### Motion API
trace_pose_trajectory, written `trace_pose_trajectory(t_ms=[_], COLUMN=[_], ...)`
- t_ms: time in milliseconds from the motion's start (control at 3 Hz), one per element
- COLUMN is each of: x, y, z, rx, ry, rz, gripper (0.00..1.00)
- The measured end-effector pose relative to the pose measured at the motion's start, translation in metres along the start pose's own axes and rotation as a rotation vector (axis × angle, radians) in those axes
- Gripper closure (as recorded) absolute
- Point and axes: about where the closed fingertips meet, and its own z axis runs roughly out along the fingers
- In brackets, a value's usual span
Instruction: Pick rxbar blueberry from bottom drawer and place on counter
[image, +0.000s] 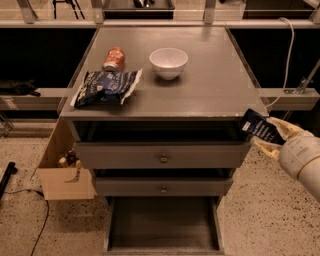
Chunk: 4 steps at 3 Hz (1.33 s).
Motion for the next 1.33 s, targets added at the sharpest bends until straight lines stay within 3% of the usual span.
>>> trace_pose_trajectory(t_ms=[333,667,1000,1333], x=[-0.030,-0.070,-0.143,-0.146], y=[-0.041,-0.104,-0.182,-0.200], z=[0.001,-0.008,-0.021,-0.032], rx=[0.037,0.092,0.104,0.083], ry=[-0.067,-0.176,-0.378,-0.414], rz=[-0.034,0.005,0.128,0.131], gripper=[1.00,1.00,1.00,1.00])
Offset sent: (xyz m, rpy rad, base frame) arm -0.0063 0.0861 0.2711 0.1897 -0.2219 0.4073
